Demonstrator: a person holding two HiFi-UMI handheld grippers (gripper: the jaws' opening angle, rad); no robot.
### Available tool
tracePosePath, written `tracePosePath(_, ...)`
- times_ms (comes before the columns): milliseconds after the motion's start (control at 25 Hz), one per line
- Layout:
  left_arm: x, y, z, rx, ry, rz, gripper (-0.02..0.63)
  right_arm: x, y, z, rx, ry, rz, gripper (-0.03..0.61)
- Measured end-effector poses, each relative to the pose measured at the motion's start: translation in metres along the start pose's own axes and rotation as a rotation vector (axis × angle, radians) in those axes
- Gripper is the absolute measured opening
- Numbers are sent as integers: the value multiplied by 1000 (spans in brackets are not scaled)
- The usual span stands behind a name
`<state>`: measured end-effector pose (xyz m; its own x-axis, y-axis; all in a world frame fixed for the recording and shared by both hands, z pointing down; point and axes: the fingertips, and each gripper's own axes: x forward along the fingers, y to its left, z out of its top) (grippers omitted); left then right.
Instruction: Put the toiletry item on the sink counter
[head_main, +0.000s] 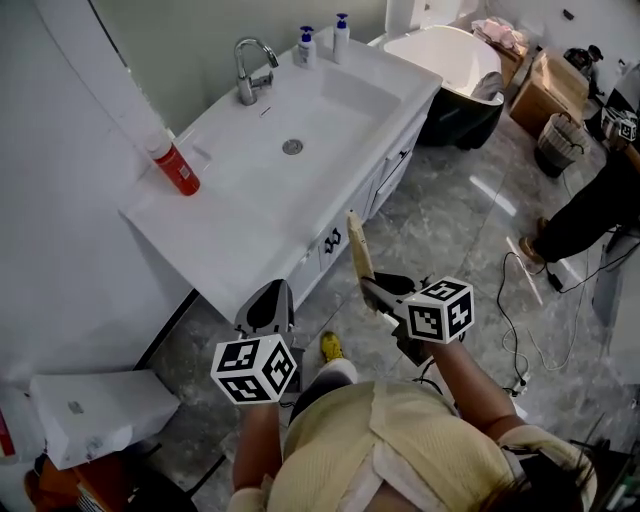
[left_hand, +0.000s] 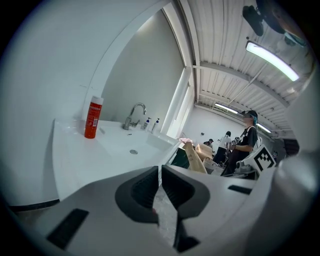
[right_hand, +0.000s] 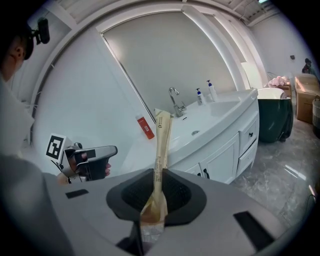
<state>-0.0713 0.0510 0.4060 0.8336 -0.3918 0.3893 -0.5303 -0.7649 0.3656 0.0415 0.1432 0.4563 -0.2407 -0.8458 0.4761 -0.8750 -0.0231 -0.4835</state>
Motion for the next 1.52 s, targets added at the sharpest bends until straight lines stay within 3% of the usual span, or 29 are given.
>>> tracePosePath(1000,64,82,61,-32,-27,57,51,109,-17,103,-111,20,53,69)
tracePosePath(1520,96,120,98,-89,-104,204,51,178,-32,174,-226,62,186,69)
